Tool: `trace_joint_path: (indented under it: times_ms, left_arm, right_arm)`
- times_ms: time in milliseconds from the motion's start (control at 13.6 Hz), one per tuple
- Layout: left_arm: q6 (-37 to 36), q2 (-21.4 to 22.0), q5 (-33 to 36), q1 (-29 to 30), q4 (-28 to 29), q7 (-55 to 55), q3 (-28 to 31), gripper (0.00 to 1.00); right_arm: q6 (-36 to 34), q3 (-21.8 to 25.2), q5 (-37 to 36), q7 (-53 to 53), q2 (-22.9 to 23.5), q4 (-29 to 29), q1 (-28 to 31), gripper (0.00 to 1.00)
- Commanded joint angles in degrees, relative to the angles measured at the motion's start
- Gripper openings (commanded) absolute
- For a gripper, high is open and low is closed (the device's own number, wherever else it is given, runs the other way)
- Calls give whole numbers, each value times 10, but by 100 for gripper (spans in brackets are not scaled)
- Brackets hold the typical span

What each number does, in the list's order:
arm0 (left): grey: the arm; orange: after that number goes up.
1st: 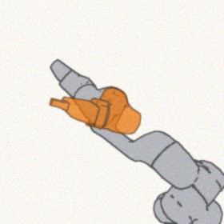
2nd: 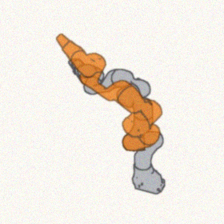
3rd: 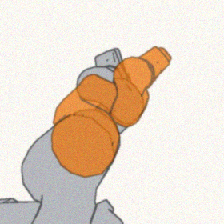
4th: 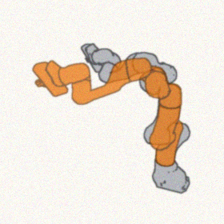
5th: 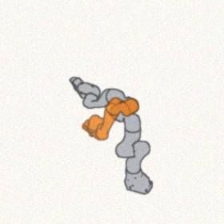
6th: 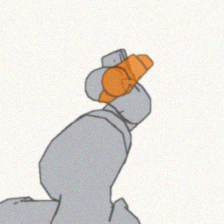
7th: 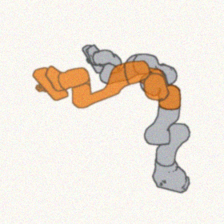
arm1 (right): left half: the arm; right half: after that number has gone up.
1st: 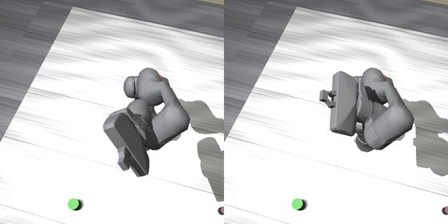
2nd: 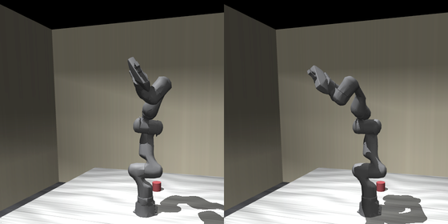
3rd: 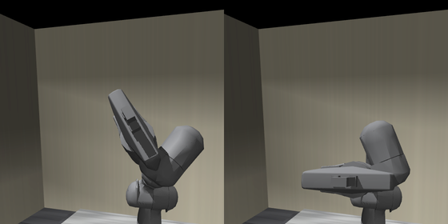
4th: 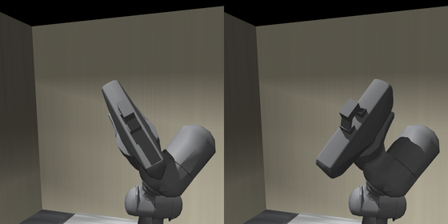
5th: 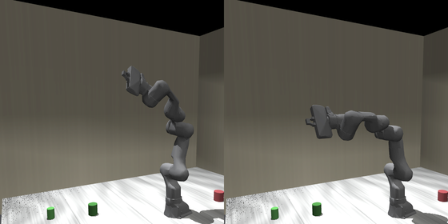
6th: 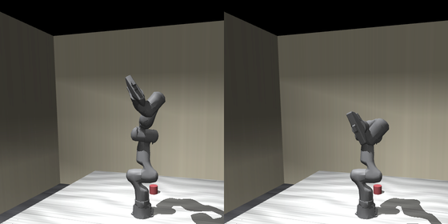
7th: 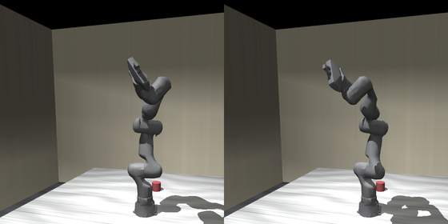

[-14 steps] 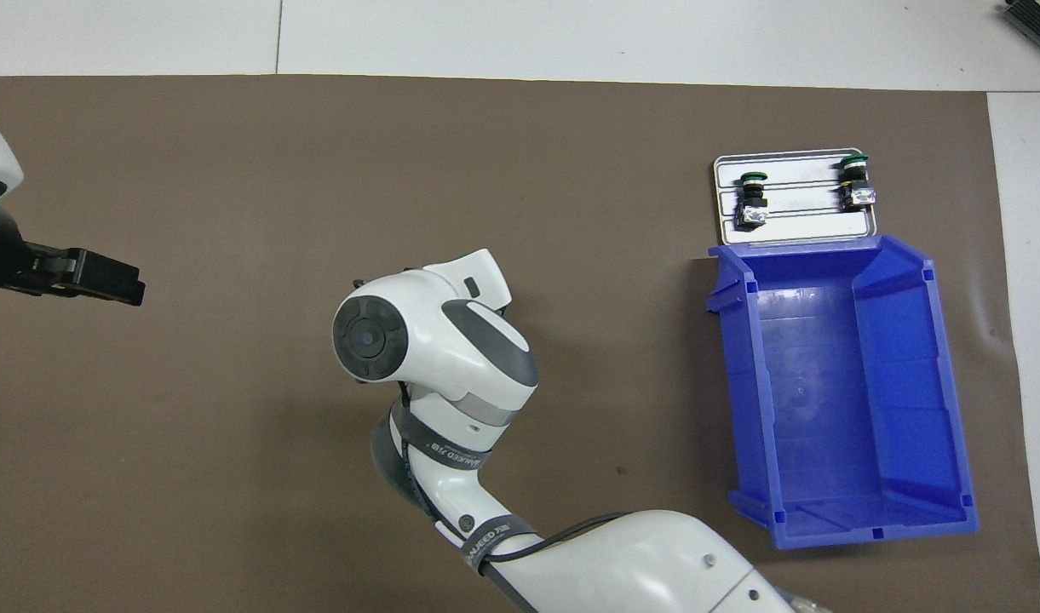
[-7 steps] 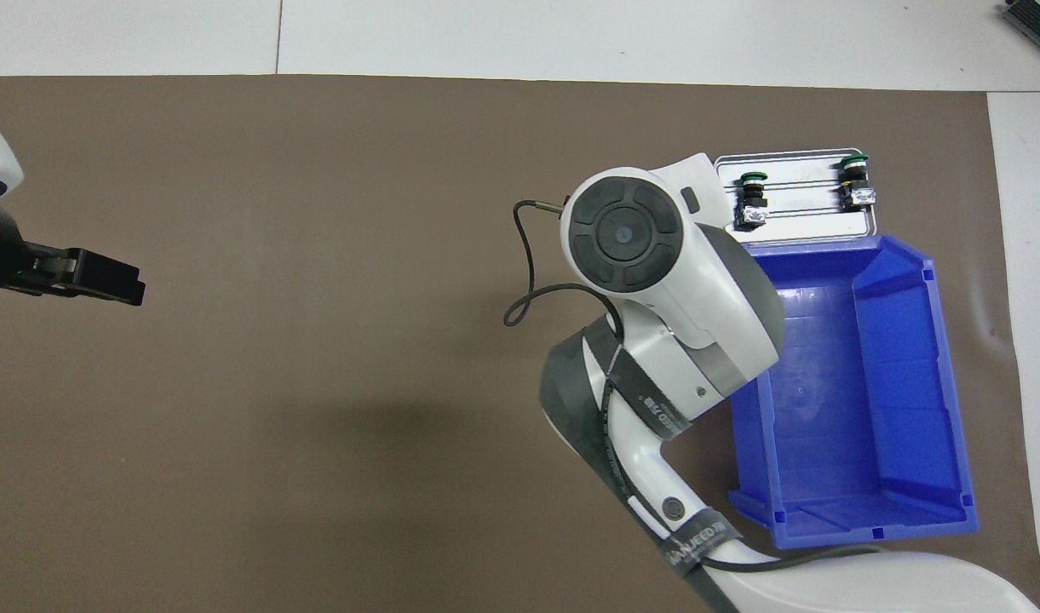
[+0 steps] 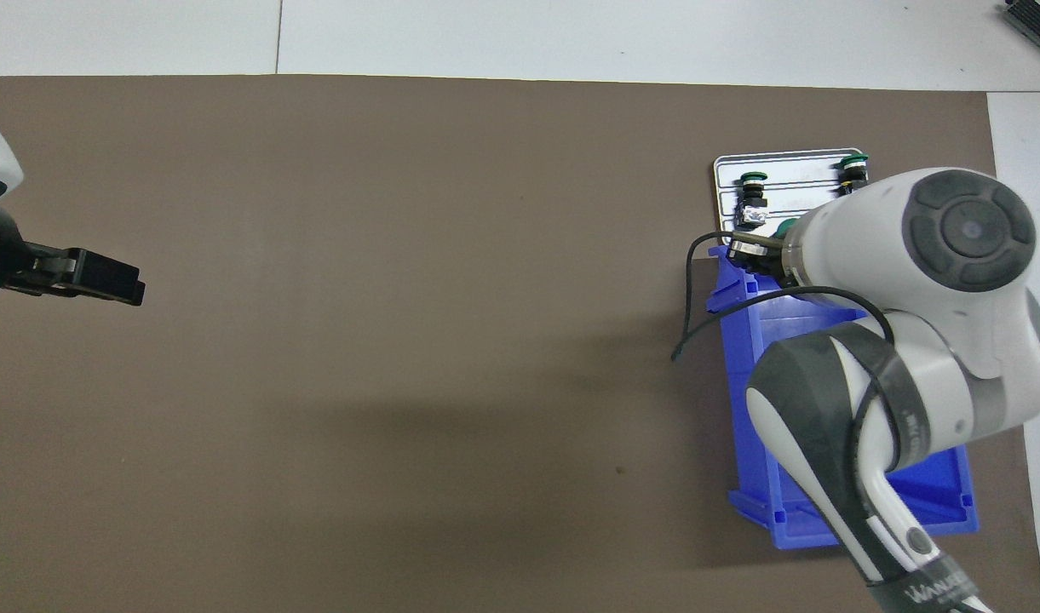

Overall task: Place and press button with both arms
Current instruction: 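Carry the button with the right gripper over the blue bin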

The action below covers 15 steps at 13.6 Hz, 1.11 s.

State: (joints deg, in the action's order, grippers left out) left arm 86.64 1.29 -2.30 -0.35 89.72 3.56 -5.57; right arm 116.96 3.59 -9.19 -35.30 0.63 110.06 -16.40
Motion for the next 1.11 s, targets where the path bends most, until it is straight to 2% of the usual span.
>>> trace_joint_path:
  times_ms: [0, 221, 443, 590, 811, 1033]
  left_arm:
    - [6, 17, 9, 5, 20, 0, -2, 100]
    - [6, 17, 10, 5, 20, 0, -3, 100]
    - [6, 17, 9, 5, 20, 0, -2, 100]
    - [6, 17, 10, 5, 20, 0, -2, 100]
    - [6, 17, 9, 5, 20, 0, -3, 100]
    - [6, 17, 9, 5, 20, 0, -3, 100]
  right_arm:
    - [40, -9, 14, 37, -37, 74, 38, 0]
    - [111, -9, 14, 73, -66, 151, 70, 0]
    - [163, -9, 14, 101, -71, 196, 95, 0]
    - [227, -8, 14, 102, -63, 227, 105, 0]
    - [337, -8, 14, 101, -22, 263, 110, 0]
    - [402, -8, 14, 101, 9, 278, 119, 0]
